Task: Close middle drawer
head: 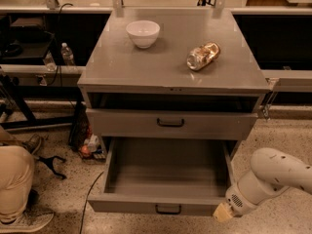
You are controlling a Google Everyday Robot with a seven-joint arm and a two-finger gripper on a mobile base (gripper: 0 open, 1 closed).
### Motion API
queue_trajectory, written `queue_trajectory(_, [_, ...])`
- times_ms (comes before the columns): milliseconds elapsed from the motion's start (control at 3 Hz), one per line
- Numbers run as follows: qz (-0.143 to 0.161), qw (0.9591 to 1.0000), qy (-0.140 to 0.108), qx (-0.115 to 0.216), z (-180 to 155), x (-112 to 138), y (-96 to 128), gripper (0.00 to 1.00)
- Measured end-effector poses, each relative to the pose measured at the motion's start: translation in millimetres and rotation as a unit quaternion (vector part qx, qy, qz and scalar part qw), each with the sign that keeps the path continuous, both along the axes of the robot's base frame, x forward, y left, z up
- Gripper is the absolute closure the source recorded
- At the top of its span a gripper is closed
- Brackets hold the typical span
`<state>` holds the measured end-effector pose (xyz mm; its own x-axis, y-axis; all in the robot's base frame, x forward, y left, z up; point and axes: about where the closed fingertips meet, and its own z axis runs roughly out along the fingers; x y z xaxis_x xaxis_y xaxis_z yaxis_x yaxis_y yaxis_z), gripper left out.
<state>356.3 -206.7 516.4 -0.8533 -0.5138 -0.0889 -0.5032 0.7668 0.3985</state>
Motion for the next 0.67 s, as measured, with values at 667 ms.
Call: queue_trajectory(667, [-0.044,0.9983,-0.030,0.025,-63,17,-26,1.00])
